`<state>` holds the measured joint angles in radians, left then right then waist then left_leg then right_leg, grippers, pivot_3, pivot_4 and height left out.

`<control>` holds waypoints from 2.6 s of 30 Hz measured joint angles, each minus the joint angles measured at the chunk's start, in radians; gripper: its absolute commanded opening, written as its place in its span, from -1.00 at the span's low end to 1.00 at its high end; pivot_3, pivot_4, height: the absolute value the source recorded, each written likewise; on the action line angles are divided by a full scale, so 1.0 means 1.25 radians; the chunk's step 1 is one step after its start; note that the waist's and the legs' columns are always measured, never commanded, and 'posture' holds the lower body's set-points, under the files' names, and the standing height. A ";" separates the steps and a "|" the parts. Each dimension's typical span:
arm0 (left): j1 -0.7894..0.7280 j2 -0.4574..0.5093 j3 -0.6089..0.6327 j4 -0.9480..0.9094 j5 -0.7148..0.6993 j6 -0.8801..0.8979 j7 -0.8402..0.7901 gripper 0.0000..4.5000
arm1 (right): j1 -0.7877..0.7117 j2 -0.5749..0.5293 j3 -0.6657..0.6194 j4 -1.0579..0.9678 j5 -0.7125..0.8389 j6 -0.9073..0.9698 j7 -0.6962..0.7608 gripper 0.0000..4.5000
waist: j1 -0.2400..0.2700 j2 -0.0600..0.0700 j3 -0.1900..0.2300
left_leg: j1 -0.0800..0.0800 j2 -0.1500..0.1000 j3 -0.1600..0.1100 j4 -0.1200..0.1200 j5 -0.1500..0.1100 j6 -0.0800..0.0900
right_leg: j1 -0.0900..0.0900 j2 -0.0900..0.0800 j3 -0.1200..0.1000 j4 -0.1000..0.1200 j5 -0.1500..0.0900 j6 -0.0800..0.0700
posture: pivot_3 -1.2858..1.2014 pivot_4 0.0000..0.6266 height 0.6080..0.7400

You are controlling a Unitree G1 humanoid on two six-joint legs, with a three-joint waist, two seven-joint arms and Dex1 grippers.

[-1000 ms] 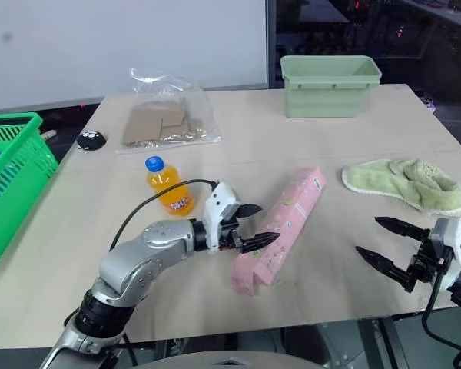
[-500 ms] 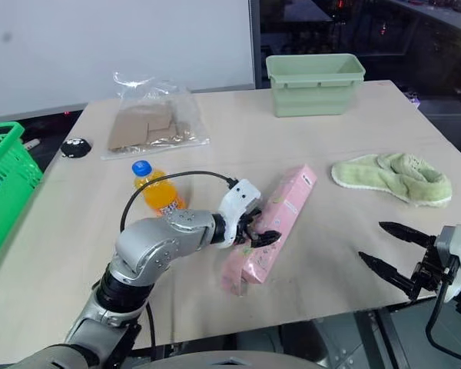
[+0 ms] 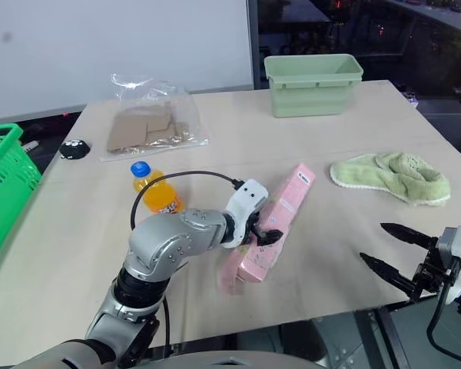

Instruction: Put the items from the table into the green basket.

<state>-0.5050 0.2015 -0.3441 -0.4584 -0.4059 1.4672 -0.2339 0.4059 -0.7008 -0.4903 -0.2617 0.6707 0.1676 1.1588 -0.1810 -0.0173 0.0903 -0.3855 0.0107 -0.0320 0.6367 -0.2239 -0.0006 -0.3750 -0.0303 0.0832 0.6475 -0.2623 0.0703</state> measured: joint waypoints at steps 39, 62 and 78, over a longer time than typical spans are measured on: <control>-0.230 -0.067 0.157 0.121 0.183 -0.623 0.068 -0.71 | -0.307 0.011 0.001 0.016 0.165 0.127 -0.111 1.00 | 0.012 0.001 0.000 | -0.007 -0.002 -0.003 0.000 0.000 0.000 | -0.004 -0.001 -0.001 -0.001 0.003 0.005 | -0.09 -0.90 1.00; -0.254 0.305 0.320 0.190 0.688 -0.789 0.235 -0.71 | -0.677 0.016 0.152 0.137 0.190 0.207 -0.013 1.00 | 0.115 0.000 -0.001 | -0.009 -0.002 -0.006 0.002 0.000 0.000 | -0.005 -0.002 -0.005 0.002 0.007 0.004 | 0.11 -0.99 1.00; -0.159 0.295 0.473 0.119 0.765 -0.664 0.287 -0.71 | -0.838 0.094 0.248 0.284 0.146 0.228 0.090 1.00 | 0.210 -0.002 -0.002 | -0.009 -0.003 -0.010 0.010 0.001 0.000 | -0.004 -0.002 -0.010 0.010 0.007 0.004 | 0.23 -1.00 1.00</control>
<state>-0.7044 0.5703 0.2477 -0.3091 0.5498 0.6369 0.1246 -0.6416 -0.5837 -0.1804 0.0936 0.8532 0.4529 1.2714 0.0811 -0.0202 0.0872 -0.3973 0.0072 -0.0447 0.6487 -0.2231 -0.0003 -0.3804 -0.0327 0.0712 0.6603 -0.2531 0.0751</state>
